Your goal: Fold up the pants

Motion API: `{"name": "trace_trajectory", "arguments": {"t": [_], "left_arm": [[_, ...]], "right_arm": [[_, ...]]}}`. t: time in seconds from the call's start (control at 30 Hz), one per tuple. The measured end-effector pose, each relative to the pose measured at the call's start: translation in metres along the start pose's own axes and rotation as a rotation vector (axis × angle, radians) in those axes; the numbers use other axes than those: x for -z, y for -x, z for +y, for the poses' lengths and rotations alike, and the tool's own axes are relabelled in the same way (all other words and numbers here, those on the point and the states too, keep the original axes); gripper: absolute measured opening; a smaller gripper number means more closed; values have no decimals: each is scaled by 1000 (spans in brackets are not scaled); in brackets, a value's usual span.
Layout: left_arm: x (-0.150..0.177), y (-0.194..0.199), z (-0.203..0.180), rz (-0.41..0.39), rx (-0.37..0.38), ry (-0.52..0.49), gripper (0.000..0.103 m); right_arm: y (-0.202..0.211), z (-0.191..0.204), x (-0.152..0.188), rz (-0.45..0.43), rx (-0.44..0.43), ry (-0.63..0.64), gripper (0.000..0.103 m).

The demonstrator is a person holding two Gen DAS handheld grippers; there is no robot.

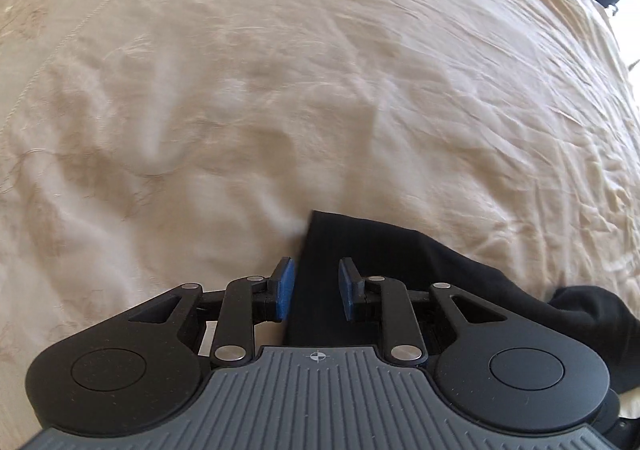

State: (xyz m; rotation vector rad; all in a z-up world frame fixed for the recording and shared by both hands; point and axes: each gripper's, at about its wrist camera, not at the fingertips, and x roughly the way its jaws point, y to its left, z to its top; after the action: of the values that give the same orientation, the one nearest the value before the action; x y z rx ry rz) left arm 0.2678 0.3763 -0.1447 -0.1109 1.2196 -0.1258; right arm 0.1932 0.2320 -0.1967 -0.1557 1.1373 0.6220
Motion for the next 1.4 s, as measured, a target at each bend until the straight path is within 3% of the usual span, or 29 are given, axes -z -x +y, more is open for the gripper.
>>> {"name": "trace_trajectory", "arguments": {"t": [0.17,0.3,0.47,0.67,0.8,0.9,0.97,1.13,1.4], "left_arm": [[17,-26,-41,83,56,-110,24],[37,-53,-52,171,-7,-162,24],[45,-49,-57,168,-50,-178,24],[39,-24,-94,104,3,-161,24],[48,-25,-124,140,86,-136,25],[66,-37,-136,202,66,-146,25],[79,-48,-139,237,49,-150,24],[90,-50,-143,209,13,-181,24],[87,-56,-133,226,15,-71,24]], "right_arm": [[-6,4,2,5,17,5,13],[4,5,10,-27,15,-35,24],[48,-11,32,-62,5,-136,25],[107,-76,62,-121,89,-356,25],[131,-140,61,-183,133,-530,30],[131,-179,51,-189,154,-570,35],[123,-199,41,-167,151,-551,36],[74,-228,17,-34,71,-490,37],[31,-229,8,170,-95,-319,39]]}}
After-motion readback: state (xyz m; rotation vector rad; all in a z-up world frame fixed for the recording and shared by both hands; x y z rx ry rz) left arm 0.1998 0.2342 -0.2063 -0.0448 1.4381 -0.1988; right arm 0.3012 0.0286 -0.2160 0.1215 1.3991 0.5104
